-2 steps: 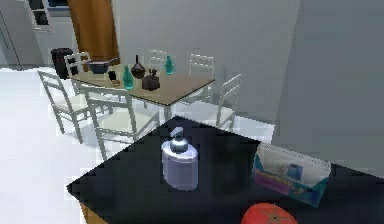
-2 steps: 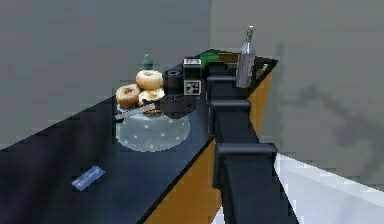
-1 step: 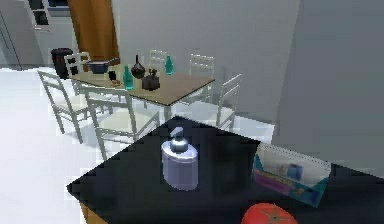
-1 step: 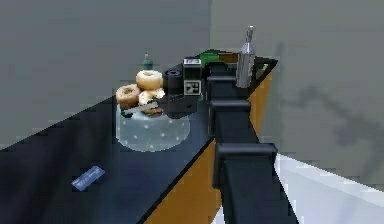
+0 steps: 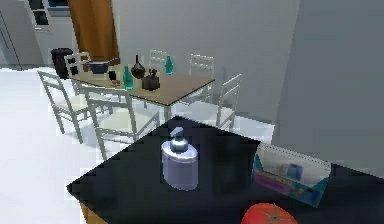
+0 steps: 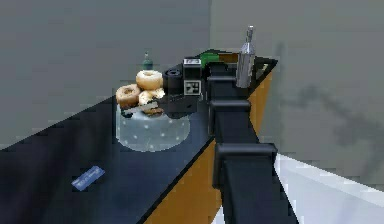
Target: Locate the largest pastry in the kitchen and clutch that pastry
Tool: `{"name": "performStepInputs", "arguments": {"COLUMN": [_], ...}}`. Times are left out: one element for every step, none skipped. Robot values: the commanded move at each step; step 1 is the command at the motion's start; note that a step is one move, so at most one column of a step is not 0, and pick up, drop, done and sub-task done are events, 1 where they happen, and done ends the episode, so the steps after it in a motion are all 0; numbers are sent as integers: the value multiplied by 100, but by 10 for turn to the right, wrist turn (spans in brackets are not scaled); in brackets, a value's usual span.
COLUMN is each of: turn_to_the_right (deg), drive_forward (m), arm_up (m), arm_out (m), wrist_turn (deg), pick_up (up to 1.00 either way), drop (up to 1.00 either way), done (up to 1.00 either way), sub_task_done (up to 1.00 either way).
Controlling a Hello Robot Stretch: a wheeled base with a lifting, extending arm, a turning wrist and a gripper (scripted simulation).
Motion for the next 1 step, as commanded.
{"name": "performStepInputs", "arguments": {"turn_to_the_right": [0], "drive_forward": [0], "arm_up": [0], "arm_out": [0], "wrist_turn": [0], "pick_up": [0], "drop": [0], "done": [100], "sub_task_done": [0]}}
